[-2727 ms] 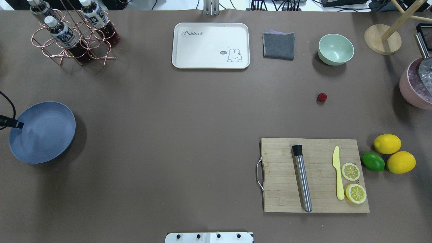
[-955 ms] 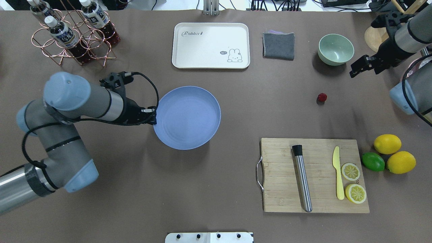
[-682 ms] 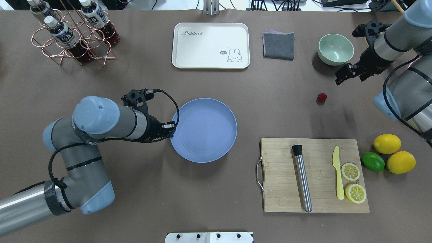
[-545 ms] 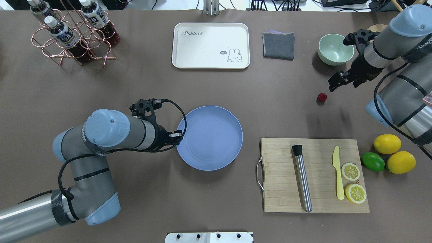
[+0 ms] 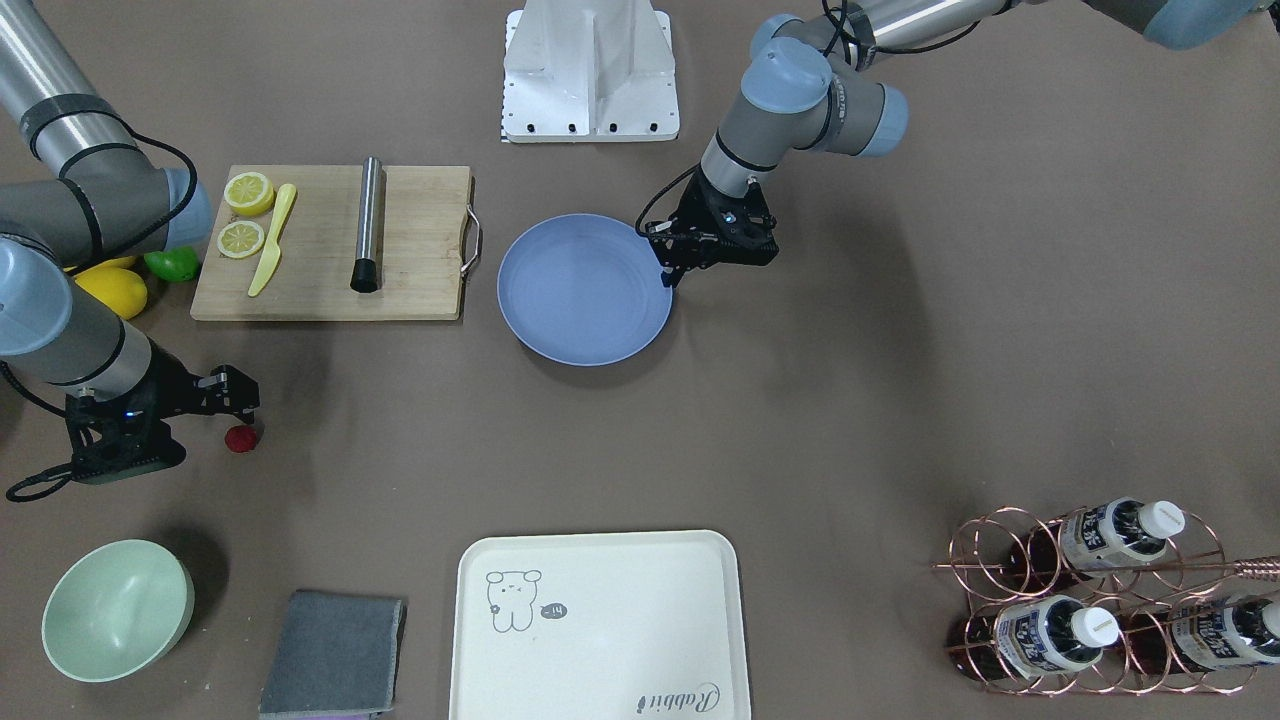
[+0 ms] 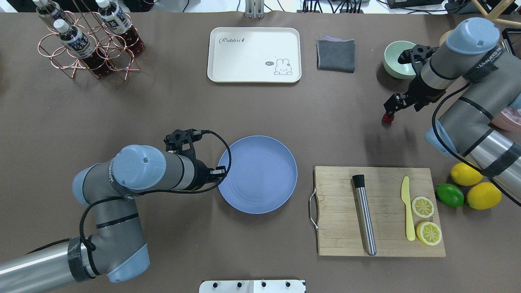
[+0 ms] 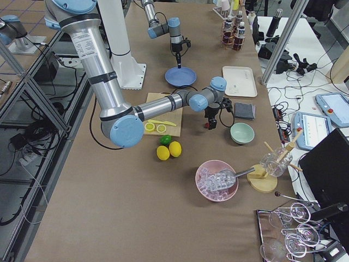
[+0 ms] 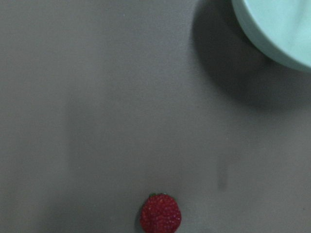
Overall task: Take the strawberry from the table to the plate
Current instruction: 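Lower the right gripper onto the red strawberry and grasp it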
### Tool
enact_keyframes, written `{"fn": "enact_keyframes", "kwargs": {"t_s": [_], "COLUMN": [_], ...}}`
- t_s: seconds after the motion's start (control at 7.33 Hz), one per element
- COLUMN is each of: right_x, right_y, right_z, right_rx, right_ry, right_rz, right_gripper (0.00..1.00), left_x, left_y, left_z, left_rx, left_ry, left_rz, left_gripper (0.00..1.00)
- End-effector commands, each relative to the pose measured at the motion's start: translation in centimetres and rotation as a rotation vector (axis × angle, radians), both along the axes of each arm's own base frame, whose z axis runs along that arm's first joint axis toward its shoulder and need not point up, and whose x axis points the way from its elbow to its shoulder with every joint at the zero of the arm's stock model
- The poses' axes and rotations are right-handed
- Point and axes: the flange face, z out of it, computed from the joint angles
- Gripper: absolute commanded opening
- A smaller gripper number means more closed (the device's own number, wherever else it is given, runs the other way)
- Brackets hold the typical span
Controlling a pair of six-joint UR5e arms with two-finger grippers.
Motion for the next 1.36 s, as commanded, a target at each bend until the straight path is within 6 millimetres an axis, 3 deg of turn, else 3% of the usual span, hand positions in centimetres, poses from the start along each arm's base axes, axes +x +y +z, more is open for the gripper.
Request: {"fn": "enact_keyframes", "kwargs": {"t_s": [0.0,0.55,0.68,0.82,0.95,1.09,1.23], "right_x": [-1.2,-2.3,-2.5,-2.2,-2.2,-2.0,-0.7], "right_y": [-0.3,0.0,-0.2,-0.5,-1.1,-1.2,-2.5], "right_z": [0.0,0.7,1.7,1.8,0.5,0.4,-1.7], "right_rx": [0.005,0.002,0.005,0.013,0.023,0.022,0.008], "right_ry": [0.013,0.021,0.018,0.008,-0.007,-0.009,-0.054], "right_rz": [-0.007,-0.022,-0.022,-0.018,-0.016,-0.013,-0.005], "right_gripper": [0.87,0.77,0.62,0.24,0.0,0.0,0.0], "left_x": [-0.1,-0.3,-0.4,-0.6,-0.6,-0.6,-1.0], "left_y": [0.0,-0.1,-0.2,-0.2,-0.2,-0.3,-0.3], "left_z": [-0.3,-0.4,-0.6,-0.7,-0.7,-0.7,-1.0], "left_rx": [0.004,0.009,0.014,0.014,0.015,0.015,0.017], "left_ry": [0.005,0.005,0.008,0.011,0.011,0.011,0.018], "left_rz": [-0.001,-0.012,-0.023,-0.023,-0.024,-0.026,-0.028], "left_gripper": [0.97,0.97,0.97,0.97,0.97,0.97,0.97]}}
